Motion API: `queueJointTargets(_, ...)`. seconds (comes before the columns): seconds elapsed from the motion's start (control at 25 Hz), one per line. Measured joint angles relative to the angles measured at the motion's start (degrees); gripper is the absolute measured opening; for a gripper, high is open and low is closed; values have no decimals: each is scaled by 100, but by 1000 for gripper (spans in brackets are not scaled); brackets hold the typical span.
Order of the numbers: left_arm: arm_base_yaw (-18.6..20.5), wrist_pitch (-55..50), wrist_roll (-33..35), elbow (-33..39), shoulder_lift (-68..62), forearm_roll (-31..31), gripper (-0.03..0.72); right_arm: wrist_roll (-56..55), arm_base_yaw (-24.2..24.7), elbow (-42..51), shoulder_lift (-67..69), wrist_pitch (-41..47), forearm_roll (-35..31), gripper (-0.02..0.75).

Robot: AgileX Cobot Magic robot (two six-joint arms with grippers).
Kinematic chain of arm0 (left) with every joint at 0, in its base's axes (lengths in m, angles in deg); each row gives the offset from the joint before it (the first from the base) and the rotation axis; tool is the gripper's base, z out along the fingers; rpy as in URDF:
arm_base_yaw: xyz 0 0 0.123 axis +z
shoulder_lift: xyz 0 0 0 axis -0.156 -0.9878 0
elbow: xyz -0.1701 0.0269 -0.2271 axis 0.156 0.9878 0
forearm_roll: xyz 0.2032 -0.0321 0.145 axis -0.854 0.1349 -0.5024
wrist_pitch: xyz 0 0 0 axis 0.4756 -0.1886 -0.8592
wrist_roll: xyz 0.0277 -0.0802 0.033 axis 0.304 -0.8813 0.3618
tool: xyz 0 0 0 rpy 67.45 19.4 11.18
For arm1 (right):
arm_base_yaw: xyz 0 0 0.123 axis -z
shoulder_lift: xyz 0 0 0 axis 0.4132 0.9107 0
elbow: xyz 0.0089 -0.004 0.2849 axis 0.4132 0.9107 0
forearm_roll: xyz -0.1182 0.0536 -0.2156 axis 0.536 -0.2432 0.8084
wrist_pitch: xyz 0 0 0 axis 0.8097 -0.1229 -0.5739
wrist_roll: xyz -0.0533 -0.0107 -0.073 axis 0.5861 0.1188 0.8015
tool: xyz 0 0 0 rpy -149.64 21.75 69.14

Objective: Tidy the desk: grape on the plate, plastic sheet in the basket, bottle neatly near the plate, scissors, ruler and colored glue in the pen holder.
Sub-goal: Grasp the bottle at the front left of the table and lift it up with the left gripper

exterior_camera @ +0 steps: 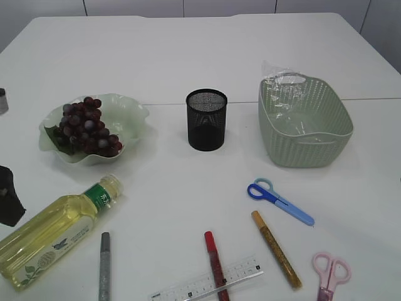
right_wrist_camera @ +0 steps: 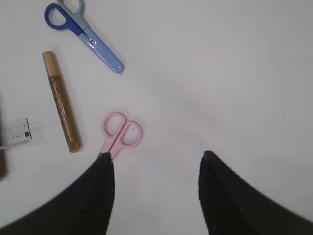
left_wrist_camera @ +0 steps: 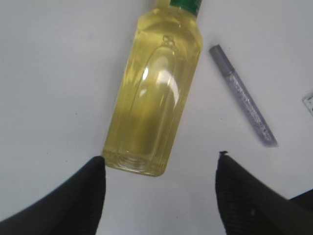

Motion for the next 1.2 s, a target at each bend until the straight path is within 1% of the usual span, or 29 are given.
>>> queueJointTargets(0.16, -56, -380, 18, -401, -603, -74, 536, 0, 0, 9, -34, 0, 0, 409)
queueJointTargets(0.24, -199, -645, 94, -700, -901, -229, 536, 0, 0, 9, -34, 0, 0, 409)
queueJointTargets(0.36, -554, -884, 187, -1129, -1309, -529, 538, 0, 0, 9, -34, 0, 0, 409)
queueJointTargets(0.44, -742, -941, 210, -1276, -1558, -739, 539, 0, 0, 9, -34, 0, 0, 409)
queueJointTargets(0.52, -843, -1039, 210, -1315, -1804, -891, 540, 0, 0, 9, -34, 0, 0, 409)
queueJointTargets(0.64, -854, -1125, 210, -1315, -2085, -986, 544, 0, 0, 9, -34, 0, 0, 409)
queueJointTargets(0.88, -854, -978, 210, -1315, -2235, -1056, 594, 2, 0, 13, -34, -35, 0, 409)
queueJointTargets(1.2, -854, -929, 210, -1326, -2513, -1056, 599, 12, 0, 13, -34, -107, 0, 409)
